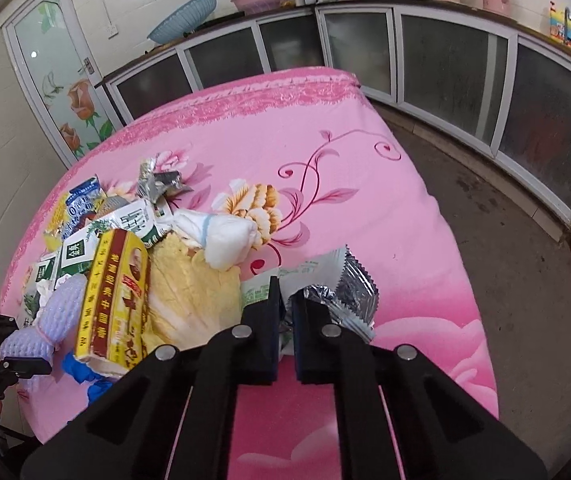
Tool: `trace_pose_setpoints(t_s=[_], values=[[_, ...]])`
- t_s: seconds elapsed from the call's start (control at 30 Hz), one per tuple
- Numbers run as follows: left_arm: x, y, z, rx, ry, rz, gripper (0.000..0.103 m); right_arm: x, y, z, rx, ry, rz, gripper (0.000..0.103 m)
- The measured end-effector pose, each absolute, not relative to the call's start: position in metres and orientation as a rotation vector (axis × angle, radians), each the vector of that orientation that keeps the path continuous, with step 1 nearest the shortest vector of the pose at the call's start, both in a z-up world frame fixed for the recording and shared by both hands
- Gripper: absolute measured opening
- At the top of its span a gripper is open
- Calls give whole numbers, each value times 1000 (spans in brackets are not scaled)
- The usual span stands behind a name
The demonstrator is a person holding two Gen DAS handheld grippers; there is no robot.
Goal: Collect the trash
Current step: 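Grasp the white mesh fruit sleeve with the left tool while the right tool grasps a silver snack wrapper, then carry both items to the yellow-rimmed bin and open both tools to drop them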
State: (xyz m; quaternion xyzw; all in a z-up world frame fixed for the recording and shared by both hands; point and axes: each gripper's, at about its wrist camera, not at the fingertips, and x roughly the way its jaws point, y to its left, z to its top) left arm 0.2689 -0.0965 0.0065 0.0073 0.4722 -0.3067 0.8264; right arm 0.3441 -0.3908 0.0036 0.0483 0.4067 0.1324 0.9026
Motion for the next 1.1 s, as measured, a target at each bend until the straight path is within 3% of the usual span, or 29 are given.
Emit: trace_pose_setpoints(t_s=[0.53,0.8,1.1], values=[[228,-51,72,-2,798,-647,24,302,-402,50,143,729,245,1],[216,-41,77,-4,784,-646,24,260,-402,62,140,697,216,1],[196,-80,63,39,804,-769,24,205,-425,77,183,662,162,1]])
